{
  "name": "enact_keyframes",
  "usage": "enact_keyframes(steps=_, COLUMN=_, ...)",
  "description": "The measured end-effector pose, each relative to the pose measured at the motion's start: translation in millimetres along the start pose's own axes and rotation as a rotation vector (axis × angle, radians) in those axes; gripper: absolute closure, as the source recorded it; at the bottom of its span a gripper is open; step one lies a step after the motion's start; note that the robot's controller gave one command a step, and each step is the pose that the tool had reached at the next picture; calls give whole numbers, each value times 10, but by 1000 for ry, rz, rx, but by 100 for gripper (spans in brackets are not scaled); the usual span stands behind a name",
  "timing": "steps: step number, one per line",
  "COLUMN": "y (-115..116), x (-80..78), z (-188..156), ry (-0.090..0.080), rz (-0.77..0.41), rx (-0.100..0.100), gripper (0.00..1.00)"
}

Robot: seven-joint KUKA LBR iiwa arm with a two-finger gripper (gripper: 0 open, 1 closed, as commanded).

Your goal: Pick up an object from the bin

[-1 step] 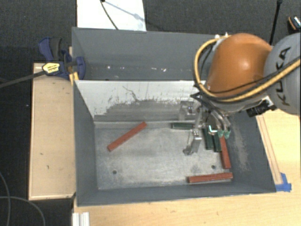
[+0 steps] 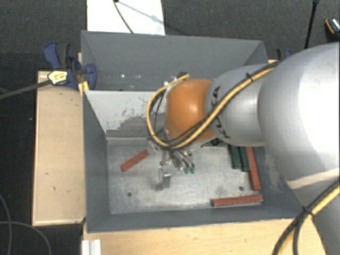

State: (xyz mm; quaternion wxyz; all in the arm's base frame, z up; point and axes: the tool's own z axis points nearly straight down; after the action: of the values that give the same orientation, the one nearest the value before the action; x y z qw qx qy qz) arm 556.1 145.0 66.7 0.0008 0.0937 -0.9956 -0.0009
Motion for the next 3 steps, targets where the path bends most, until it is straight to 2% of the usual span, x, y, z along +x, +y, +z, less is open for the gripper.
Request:
enact_keyframes(steps=1, y=192, x=-398, z=-365, ry=-10, rz=-42, rx=0, gripper=0)
enact_keyframes(steps=2, y=78, x=-377, z=-409, ry=-7, rz=-204, rx=2, gripper=0)
enact_keyframes(steps=3, y=130, x=-377, z=-18, ry=0, rz=-247, rx=1, gripper=0)
